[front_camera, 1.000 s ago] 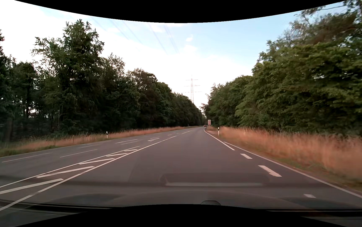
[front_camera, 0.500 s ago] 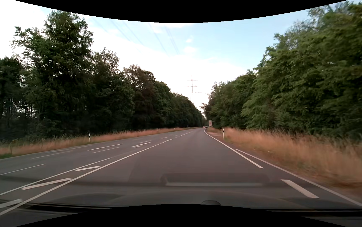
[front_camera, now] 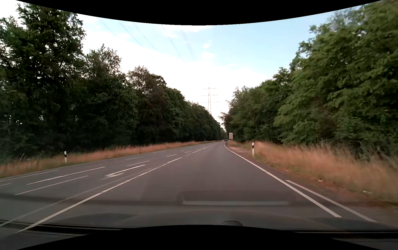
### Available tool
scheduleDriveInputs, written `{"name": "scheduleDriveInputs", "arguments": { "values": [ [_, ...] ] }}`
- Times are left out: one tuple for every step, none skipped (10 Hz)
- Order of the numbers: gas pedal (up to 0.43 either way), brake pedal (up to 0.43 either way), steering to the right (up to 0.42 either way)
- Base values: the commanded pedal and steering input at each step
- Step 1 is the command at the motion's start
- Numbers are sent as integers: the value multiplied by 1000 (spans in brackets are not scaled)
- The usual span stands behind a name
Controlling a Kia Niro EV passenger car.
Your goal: Follow the waypoints while adhering to traffic rules and regulations
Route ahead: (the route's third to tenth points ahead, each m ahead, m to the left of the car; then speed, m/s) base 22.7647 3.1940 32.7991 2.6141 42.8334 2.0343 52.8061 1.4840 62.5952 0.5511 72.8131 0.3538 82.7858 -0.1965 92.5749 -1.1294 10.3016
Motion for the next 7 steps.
{"name": "scheduleDriveInputs", "arguments": {
  "values": [
    [331, 0, 3],
    [331, 0, 3],
    [331, 0, 1],
    [331, 0, 1],
    [331, 0, 0],
    [331, 0, 0],
    [331, 0, 0]
  ]
}}
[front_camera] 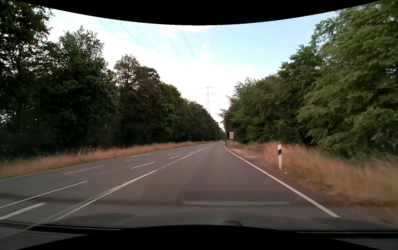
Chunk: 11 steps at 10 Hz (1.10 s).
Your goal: Follow the waypoints while adhering to traffic rules and regulations
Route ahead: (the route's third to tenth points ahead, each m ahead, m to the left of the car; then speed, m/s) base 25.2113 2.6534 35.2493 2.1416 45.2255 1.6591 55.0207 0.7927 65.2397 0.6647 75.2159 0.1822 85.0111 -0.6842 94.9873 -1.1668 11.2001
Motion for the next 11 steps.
{"name": "scheduleDriveInputs", "arguments": {
  "values": [
    [331, 0, 0],
    [331, 0, 0],
    [331, 0, 0],
    [331, 0, 1],
    [331, 0, 2],
    [339, 0, 4],
    [339, 0, 4],
    [339, 0, 4],
    [339, 0, 4],
    [339, 0, 4],
    [339, 0, 4]
  ]
}}
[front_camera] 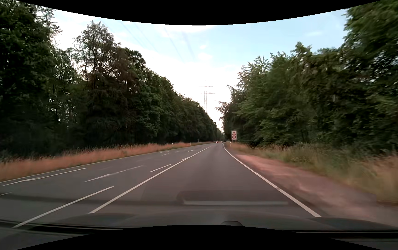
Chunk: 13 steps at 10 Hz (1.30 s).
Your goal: Follow the waypoints while adhering to traffic rules and regulations
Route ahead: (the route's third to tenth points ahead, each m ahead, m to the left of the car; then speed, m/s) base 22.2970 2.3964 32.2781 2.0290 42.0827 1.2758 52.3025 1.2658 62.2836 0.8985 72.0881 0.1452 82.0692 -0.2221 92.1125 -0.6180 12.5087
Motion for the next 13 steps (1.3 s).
{"name": "scheduleDriveInputs", "arguments": {
  "values": [
    [339, 0, 4],
    [339, 0, 4],
    [339, 0, 4],
    [339, 0, 3],
    [339, 0, 3],
    [339, 0, 3],
    [339, 0, 3],
    [339, 0, 3],
    [339, 0, 3],
    [339, 0, 3],
    [339, 0, 3],
    [339, 0, 3],
    [339, 0, 3]
  ]
}}
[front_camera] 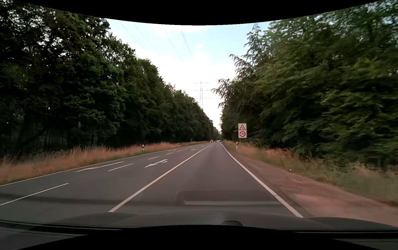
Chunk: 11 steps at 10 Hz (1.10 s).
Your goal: Follow the waypoints while adhering to traffic rules and regulations
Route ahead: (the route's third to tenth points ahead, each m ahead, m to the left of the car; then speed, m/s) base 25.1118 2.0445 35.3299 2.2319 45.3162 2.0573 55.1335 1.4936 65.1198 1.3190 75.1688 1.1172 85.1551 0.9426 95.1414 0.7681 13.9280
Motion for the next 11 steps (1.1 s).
{"name": "scheduleDriveInputs", "arguments": {
  "values": [
    [339, 0, 3],
    [339, 0, 3],
    [339, 0, 3],
    [339, 0, 3],
    [339, 0, 3],
    [339, 0, 3],
    [339, 0, 3],
    [339, 0, 3],
    [339, 0, 2],
    [339, 0, 2],
    [339, 0, 2]
  ]
}}
